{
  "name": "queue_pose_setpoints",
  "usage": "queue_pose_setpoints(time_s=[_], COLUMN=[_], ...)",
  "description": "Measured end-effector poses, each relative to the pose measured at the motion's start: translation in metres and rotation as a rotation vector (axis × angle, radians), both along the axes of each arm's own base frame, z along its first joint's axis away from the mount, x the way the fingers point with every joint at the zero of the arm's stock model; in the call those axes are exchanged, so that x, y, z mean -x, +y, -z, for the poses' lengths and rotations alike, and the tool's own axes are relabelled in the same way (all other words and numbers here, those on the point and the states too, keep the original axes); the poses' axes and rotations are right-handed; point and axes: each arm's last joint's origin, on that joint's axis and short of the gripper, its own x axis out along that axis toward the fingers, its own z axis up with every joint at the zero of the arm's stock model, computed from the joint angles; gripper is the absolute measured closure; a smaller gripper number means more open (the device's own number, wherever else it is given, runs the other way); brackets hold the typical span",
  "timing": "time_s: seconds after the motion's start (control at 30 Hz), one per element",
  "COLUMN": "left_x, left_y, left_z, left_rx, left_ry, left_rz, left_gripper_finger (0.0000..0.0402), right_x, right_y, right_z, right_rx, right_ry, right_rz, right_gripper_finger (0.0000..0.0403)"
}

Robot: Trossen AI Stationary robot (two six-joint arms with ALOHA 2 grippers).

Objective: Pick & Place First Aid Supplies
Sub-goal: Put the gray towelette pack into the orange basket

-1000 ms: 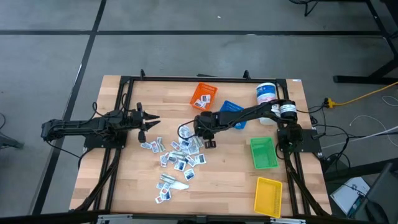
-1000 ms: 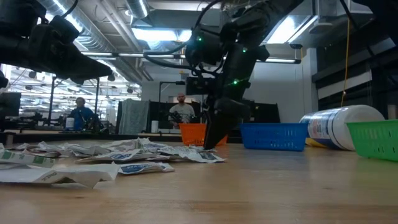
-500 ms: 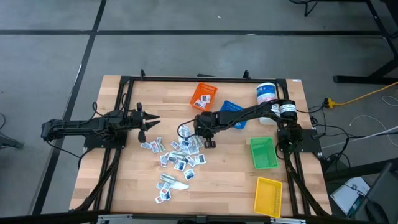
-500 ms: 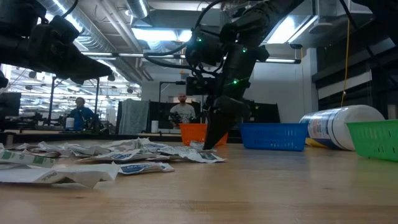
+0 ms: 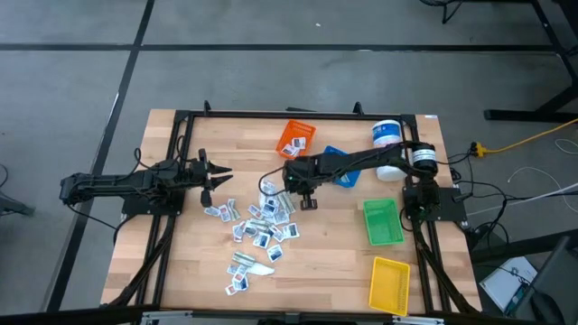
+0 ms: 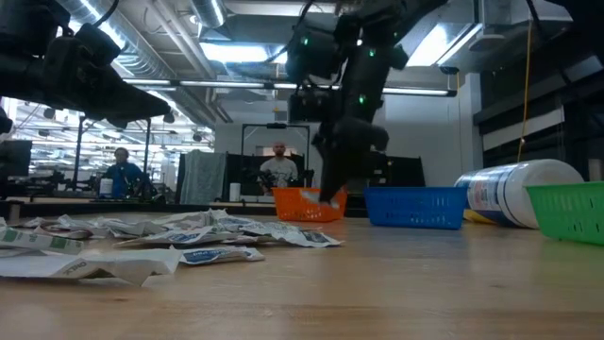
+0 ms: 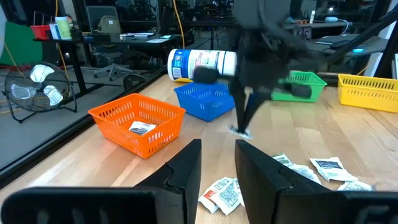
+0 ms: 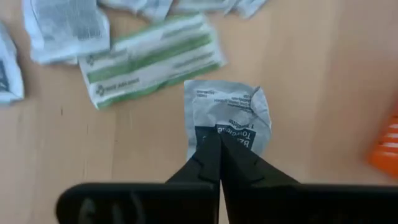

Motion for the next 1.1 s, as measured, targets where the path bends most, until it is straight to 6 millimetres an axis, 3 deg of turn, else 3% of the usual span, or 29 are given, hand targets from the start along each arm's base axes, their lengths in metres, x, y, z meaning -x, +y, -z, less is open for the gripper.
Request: queue_pose_setpoints(time_s=[0.43, 0.87, 1.1], left_x=[0.0, 0.0, 0.0], left_y=[0.0, 0.0, 0.0], left_z=[0.0, 0.0, 0.0], left_rx=[0.0, 0.0, 0.0], left_ry=[0.0, 0.0, 0.0], left_rz=[0.0, 0.0, 0.0], left_gripper_finger=[0.0311, 0.031, 0.031], right_x=[0.02, 0.026, 0.027], right_y=[-0.034, -0.102, -0.115], right_z=[-0.053, -0.057, -0.055], right_rx=[0.023, 0.06, 0.047], right_ry=[-0.14, -0.261, -0.294], right_rz=[0.082, 0.264, 0.331], right_gripper_finger=[0.0398, 0.0397, 0.0396])
